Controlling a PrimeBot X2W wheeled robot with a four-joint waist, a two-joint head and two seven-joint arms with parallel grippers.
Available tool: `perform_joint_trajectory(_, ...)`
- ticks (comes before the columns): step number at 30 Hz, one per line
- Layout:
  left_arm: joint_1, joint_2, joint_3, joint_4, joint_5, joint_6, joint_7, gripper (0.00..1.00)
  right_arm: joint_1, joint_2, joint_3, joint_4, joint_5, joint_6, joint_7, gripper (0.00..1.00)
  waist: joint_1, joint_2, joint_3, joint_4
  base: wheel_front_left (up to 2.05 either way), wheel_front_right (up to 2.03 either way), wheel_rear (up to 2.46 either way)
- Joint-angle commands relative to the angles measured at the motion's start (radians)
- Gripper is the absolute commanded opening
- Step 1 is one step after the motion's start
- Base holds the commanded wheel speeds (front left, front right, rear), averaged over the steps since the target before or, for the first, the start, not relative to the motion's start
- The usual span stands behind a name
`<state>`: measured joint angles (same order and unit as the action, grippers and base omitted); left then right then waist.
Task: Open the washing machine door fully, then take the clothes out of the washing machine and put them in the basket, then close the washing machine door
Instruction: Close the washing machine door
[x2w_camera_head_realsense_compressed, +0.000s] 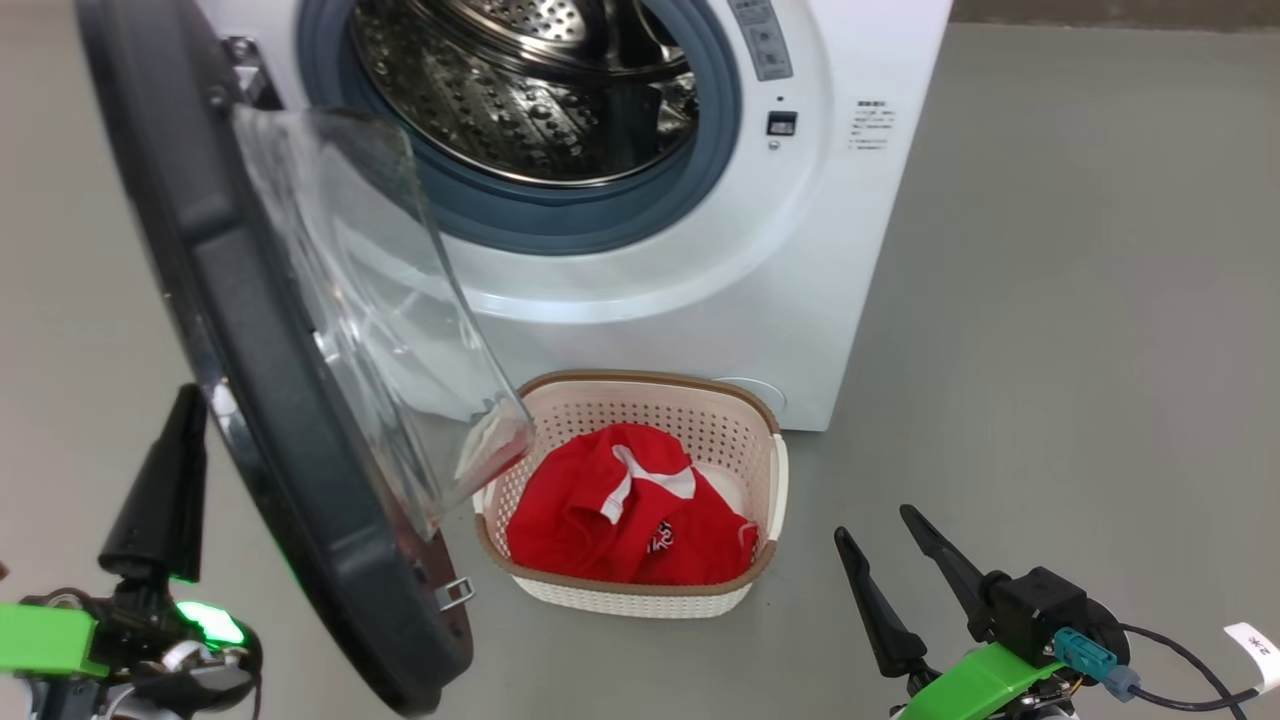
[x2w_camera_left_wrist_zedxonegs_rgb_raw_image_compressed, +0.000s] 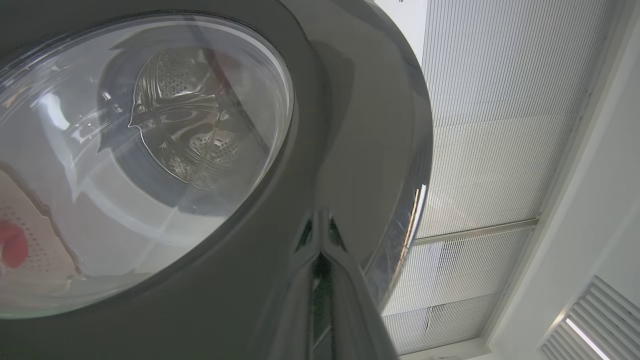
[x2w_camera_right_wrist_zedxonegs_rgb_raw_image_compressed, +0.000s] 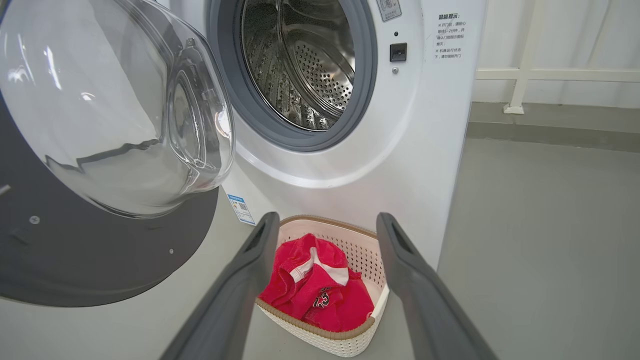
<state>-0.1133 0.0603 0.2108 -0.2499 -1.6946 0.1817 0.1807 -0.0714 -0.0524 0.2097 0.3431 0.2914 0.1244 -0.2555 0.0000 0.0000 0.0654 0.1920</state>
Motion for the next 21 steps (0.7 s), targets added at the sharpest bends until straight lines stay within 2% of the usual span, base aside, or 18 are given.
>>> perform_joint_trajectory(1,-0.018,0.022,0.026,-0.042,-0.009,0.01,0.015,0.0,-0.041,0.002,0.023,-0.024,0.01,0.006,-0.006,1.0,0.0,0.0,0.009,-0.014,0.0,0.0,0.0)
perform_joint_trajectory(10,-0.004,0.019,-0.014,-0.086,-0.01,0.011,0.044,0.0,-0.052,0.002,0.022,-0.024,0.014,0.006,-0.006,1.0,0.0,0.0,0.027,-0.082,0.0,0.0,0.0)
perform_joint_trajectory(21,-0.071,0.014,-0.044,-0.065,0.001,0.011,0.034,0.0,-0.064,0.002,0.025,-0.025,0.02,0.006,-0.006,1.0,0.0,0.0,0.051,-0.179,0.0,0.0,0.0)
